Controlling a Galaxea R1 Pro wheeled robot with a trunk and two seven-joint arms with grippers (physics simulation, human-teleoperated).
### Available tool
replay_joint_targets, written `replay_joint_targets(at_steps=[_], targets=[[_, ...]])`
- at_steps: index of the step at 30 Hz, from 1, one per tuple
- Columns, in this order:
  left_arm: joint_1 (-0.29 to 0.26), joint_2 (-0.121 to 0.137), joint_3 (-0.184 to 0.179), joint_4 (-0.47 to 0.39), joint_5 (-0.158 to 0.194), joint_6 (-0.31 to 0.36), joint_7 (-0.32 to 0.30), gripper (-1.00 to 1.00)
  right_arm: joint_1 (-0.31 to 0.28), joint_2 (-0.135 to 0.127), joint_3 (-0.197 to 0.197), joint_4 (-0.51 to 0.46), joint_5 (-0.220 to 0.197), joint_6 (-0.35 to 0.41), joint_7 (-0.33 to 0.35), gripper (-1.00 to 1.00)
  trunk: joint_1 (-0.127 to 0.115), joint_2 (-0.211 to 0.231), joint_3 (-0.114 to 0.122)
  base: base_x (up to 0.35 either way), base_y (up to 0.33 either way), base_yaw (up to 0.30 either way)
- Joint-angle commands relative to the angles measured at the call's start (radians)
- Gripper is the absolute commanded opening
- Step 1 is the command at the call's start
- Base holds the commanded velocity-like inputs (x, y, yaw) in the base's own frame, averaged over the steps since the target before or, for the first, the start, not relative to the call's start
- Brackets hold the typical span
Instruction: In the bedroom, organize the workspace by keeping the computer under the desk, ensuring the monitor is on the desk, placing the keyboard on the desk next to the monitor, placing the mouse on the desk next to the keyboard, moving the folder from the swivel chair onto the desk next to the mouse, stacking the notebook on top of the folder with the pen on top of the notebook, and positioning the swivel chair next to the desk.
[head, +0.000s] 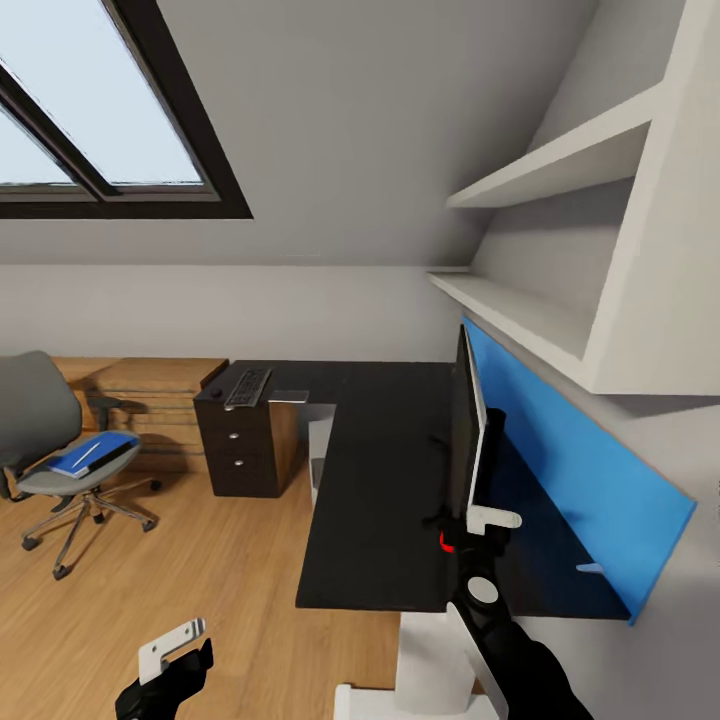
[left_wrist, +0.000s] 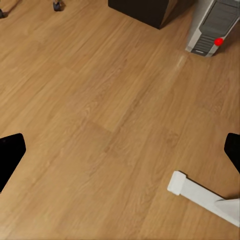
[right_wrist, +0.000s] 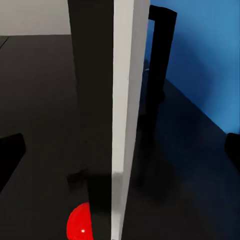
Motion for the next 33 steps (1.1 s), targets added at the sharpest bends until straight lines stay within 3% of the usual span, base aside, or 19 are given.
replay_joint_targets(at_steps=[1,11,27,33], targets=[[0.000,-0.001,0.001,-0.002,0.009,0.003,0.004,1.00,-0.001,-0.001,0.003,-0.001,-0.003,0.006,-0.007,1.00,0.000,-0.001,-0.001,0.053,-0.130,0.000],[0.000,-0.002,0.000,-0.002,0.009,0.003,0.004,1.00,-0.001,-0.001,0.003,-0.001,-0.003,0.006,-0.007,1.00,0.000,-0.001,-0.001,0.040,-0.103,0.000],[0.000,-0.002,0.000,-0.002,0.009,0.003,0.004,1.00,-0.001,-0.001,0.003,-0.001,-0.003,0.006,-0.007,1.00,0.000,-0.001,-0.001,0.001,-0.267,0.000],[0.000,-0.002,0.000,-0.002,0.009,0.003,0.004,1.00,-0.001,-0.001,0.003,-0.001,-0.003,0.006,-0.007,1.00,0.000,-0.001,-0.001,0.000,-0.079,0.000]])
